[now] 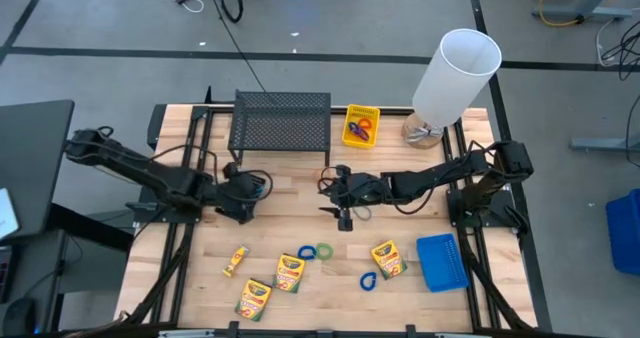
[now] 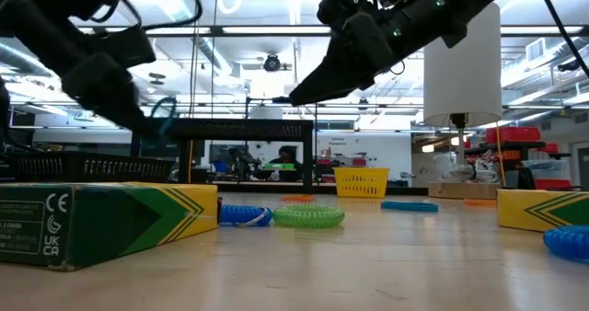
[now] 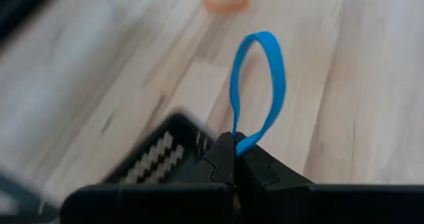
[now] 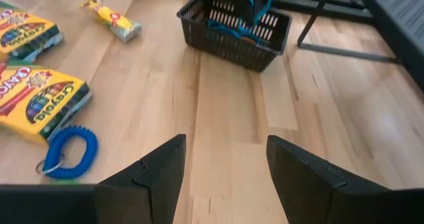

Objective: Pick & Place Office Desk Supplies
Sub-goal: Put the bottom blue rubber band into the black bin, then put the left orange rubber band into the black bin

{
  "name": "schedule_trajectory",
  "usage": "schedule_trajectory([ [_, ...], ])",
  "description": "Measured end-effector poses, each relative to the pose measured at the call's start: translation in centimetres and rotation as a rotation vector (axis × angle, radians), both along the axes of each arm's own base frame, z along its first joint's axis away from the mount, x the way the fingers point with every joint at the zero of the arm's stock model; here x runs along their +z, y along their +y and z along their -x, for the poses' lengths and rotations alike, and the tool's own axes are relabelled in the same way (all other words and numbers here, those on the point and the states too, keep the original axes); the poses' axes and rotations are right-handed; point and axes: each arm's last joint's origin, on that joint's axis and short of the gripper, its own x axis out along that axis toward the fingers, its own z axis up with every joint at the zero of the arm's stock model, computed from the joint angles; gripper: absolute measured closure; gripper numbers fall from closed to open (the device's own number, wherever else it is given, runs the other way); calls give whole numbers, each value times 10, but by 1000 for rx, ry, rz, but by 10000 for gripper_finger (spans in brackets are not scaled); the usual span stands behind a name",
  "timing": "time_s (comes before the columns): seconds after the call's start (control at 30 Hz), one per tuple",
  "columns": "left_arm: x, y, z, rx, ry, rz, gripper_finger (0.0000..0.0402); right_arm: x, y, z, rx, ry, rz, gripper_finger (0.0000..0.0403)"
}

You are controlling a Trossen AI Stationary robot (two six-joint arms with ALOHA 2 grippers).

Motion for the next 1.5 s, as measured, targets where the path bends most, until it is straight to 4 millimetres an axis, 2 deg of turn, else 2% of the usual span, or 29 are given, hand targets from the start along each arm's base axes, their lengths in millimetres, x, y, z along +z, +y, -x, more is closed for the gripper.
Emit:
schedule_trajectory([
  [0.17, 10, 2, 12, 59, 143, 82, 400, -2, 0, 1, -1, 25, -15, 181],
  [0.27, 15, 1, 12, 69, 170, 143, 400, -2, 0, 1, -2, 26, -20, 181],
  [0.4, 13, -3, 12, 1, 223, 246, 399, -4, 0, 2, -4, 41, -22, 181],
  [0.5, 9, -3, 13, 42, 260, 268, 386, -4, 0, 2, -15, 44, -39, 181],
  [0.8, 3, -2, 12, 137, 279, 251, 328, -7, 4, 5, -19, 84, -57, 181],
  [1.2, 1, -2, 10, 130, 297, 215, 183, -8, 9, 6, -15, 97, -69, 181],
  [1.33, 4, -1, 6, 142, 221, 167, 155, -8, 5, 6, -48, 94, -46, 181],
  [1.5, 17, -4, -14, 79, 0, 73, 148, -10, -6, 7, -102, 116, -20, 181],
])
